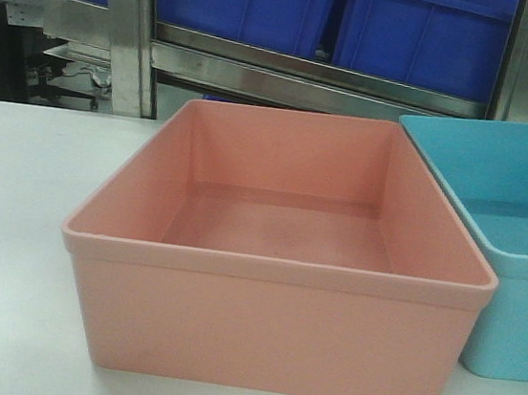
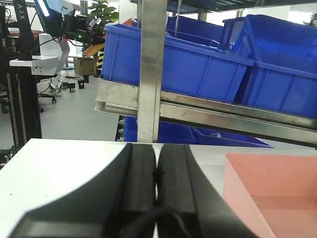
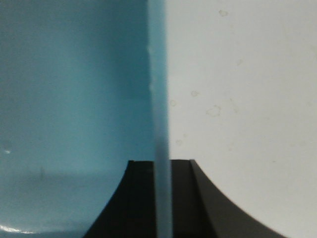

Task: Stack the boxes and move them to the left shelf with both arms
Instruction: 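Grasp the light-blue bin wall with the right gripper and lift it, then carry the light-blue bin over the pink bin and lower it inside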

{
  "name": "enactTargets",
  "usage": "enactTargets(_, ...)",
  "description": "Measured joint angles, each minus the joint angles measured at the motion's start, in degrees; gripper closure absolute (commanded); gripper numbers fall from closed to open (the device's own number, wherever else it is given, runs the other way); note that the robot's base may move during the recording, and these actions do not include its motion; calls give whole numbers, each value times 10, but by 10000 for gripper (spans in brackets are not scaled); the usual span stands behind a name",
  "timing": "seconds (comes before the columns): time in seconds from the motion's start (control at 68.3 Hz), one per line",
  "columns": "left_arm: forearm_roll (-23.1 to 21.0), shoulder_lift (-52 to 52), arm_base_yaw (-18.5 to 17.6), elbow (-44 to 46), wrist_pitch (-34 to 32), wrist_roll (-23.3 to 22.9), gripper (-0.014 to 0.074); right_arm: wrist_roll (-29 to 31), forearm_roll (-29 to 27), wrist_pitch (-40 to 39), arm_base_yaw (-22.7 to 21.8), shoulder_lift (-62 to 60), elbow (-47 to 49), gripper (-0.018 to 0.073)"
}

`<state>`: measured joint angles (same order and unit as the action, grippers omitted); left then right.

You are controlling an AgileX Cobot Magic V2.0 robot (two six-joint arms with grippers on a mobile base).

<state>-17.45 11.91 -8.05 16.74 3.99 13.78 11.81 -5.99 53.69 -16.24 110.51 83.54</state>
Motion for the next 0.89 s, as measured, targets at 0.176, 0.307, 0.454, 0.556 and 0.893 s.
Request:
enactTargets(0.176,0,0,0,0,0,0,608,2,5,13,-25,-48,23,511)
enactTargets(0.307,0,0,0,0,0,0,608,-3,-9,44,-39,-83,65,511)
enactTargets(0.454,0,0,0,0,0,0,608,-42,-28,83,-29,-100,109,511)
enactTargets(0.556,0,0,0,0,0,0,608,-93,-31,119,-5,-111,126,503)
enactTargets(0.893,0,0,0,0,0,0,608,-233,-25,181,146,-115,130,503)
